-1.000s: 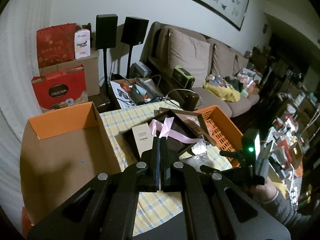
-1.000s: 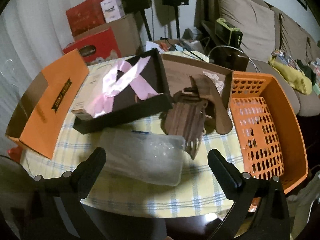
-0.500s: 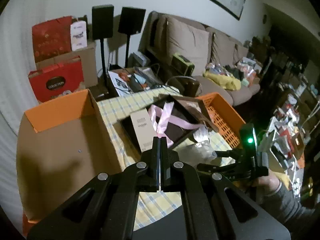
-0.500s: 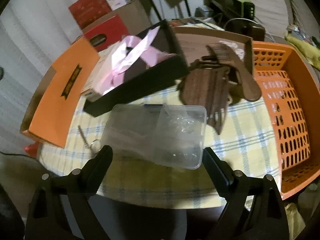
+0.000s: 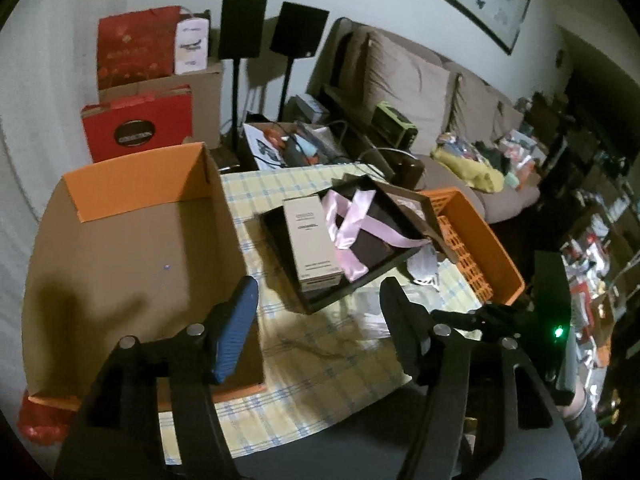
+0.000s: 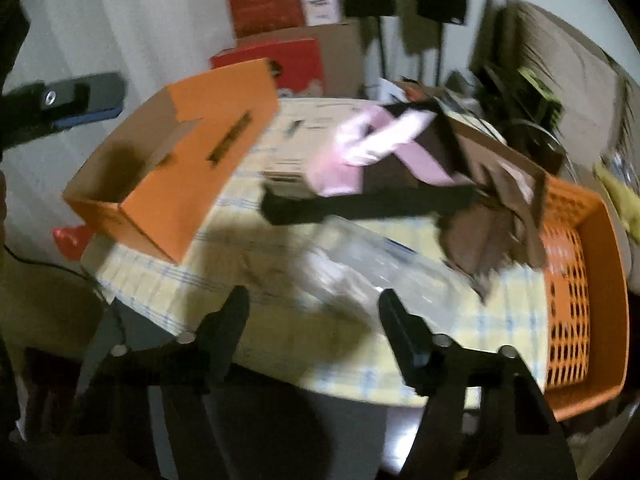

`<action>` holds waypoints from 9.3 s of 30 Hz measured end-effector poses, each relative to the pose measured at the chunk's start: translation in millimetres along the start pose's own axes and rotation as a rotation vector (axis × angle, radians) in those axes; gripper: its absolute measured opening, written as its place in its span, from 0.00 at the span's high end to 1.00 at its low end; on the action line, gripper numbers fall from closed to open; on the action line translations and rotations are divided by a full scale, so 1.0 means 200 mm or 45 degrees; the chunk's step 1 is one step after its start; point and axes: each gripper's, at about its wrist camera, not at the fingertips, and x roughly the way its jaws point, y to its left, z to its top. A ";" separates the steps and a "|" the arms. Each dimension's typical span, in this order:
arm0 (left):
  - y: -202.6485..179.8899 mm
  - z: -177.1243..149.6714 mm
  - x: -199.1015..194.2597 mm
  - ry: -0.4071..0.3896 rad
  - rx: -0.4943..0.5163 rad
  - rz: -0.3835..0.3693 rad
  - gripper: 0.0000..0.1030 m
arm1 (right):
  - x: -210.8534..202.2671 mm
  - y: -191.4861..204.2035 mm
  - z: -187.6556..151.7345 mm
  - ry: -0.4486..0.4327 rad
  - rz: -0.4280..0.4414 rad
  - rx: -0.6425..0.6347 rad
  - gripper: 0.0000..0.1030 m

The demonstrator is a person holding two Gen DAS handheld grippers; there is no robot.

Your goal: Organize objects

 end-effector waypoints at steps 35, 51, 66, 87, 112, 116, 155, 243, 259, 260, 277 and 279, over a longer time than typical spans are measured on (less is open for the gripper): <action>0.15 -0.11 -0.08 -0.007 -0.110 0.063 0.41 | 0.45 0.27 0.09 0.092 0.096 -0.246 0.97; 0.00 -0.11 -0.01 0.024 -0.062 0.006 0.31 | -0.12 0.00 0.16 -0.182 0.097 -0.007 0.97; -0.36 -0.18 0.38 0.206 0.065 -0.083 0.20 | -0.45 -0.36 0.00 -0.298 -0.014 0.197 0.97; -0.49 -0.16 0.75 0.290 0.170 0.027 0.20 | -0.49 -0.53 -0.18 -0.292 -0.045 0.324 0.97; -0.44 -0.22 0.87 0.375 0.090 -0.034 0.21 | 0.05 -0.66 -0.26 -0.026 -0.039 0.435 0.97; -0.43 -0.22 0.87 0.377 0.080 -0.038 0.22 | 0.06 -0.67 -0.25 -0.028 -0.031 0.458 0.97; -0.08 0.05 0.01 -0.057 -0.150 0.084 0.36 | -0.35 -0.02 0.33 -0.307 0.008 0.098 0.97; 1.08 -0.34 -0.23 -0.022 -0.662 0.327 0.36 | 0.81 0.95 0.91 0.347 0.469 -0.125 0.78; 1.20 -0.40 -0.11 0.056 -0.697 0.335 0.36 | 0.98 0.97 0.91 0.550 0.493 -0.022 0.63; 1.20 -0.41 -0.11 0.059 -0.694 0.334 0.36 | 0.99 0.99 0.91 0.557 0.506 -0.015 0.63; 1.18 -0.39 -0.14 0.044 -0.692 0.338 0.36 | 0.89 1.03 0.95 0.447 0.493 -0.045 0.63; 1.16 -0.38 -0.15 0.033 -0.674 0.360 0.36 | 0.82 0.99 0.96 0.399 0.487 -0.052 0.63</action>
